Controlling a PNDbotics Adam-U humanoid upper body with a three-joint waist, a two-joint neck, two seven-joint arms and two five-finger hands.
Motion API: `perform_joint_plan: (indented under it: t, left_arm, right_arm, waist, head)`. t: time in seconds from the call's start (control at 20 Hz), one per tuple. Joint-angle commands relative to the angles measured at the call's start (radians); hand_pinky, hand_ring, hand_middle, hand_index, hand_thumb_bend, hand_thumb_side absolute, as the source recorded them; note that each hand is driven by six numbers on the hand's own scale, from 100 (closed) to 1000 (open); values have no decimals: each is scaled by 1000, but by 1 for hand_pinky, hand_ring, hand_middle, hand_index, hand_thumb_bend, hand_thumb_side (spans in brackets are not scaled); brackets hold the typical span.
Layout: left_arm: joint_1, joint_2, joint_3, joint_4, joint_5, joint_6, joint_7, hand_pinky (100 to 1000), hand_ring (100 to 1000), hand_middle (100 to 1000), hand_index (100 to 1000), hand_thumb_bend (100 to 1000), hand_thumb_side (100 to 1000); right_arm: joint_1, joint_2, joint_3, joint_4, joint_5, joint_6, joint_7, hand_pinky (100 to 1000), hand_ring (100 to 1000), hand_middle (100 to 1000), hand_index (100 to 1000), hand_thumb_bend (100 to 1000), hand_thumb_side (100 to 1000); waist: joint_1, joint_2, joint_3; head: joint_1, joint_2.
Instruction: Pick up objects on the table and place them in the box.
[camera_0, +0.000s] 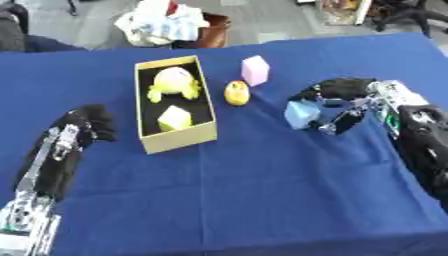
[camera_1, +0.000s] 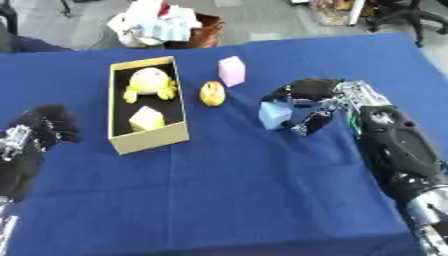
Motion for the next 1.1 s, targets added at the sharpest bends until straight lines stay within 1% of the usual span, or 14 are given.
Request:
perform_joint_plan:
  t: [0.05,0.25,0.45,0.6,0.8,0.95,1.0,1.05,1.1]
  left_arm:
    - [-11,18,6,-22,1,-4,0,633,652,630,788,100,793]
    - [-12,18,7,-22,3,-5,0,633,652,630,788,100,792]
    - [-11,18,5,-22,3,-4,-1,633,652,629,788,100,793]
    - [-10,19,4,-21,3,-4,-2,633,652,629,788,100,793]
    - [-10,18,1,-21,4,-4,-5,633,652,629,788,100,794]
    - [-12,17,-3,-21,6,-4,-8,633,652,629,788,100,793]
    - [-13,16,-4,-21,6,-4,-9,633,652,629,787,100,793]
    - [-14,16,-5,-21,7,-4,-10,633,652,629,788,100,794]
    - [-16,16,-7,-21,7,-3,-12,633,652,629,788,100,793]
  right_arm:
    - [-25,3,-4,-30,-25,-1,-44,746,711,480,968,100,147]
    - [-35,17,3,-67,-70,-1,-59,742,698,469,961,100,130]
    - [-62,37,18,-121,-142,-1,-36,742,693,466,960,100,113]
    - [-96,62,22,-157,-212,-1,6,743,692,466,961,100,103]
    - [-152,118,19,-187,-286,-1,81,747,695,470,965,100,100]
    - [-185,163,7,-185,-307,-1,135,750,700,474,968,100,100]
    - [-195,179,1,-182,-308,-1,149,751,700,476,969,100,160]
    - [-202,195,-6,-178,-306,-1,162,751,701,478,970,100,100]
    - [-208,211,-13,-172,-301,-1,174,752,703,483,972,100,102]
  waist:
    - [-3,-6,3]
    - [-2,-7,5]
    - [-3,-8,6]
    - [-3,-10,7]
    - [-1,-11,12]
    - [1,-11,18]
    - [1,-10,20]
    - [2,-10,23]
    - [2,-9,27]
  head:
    - [-4,5]
    - [-6,5]
    - [-9,5]
    - [-15,5]
    - [-27,5]
    - [-37,5]
    - [-42,5]
    - [-46,5]
    - [-51,5]
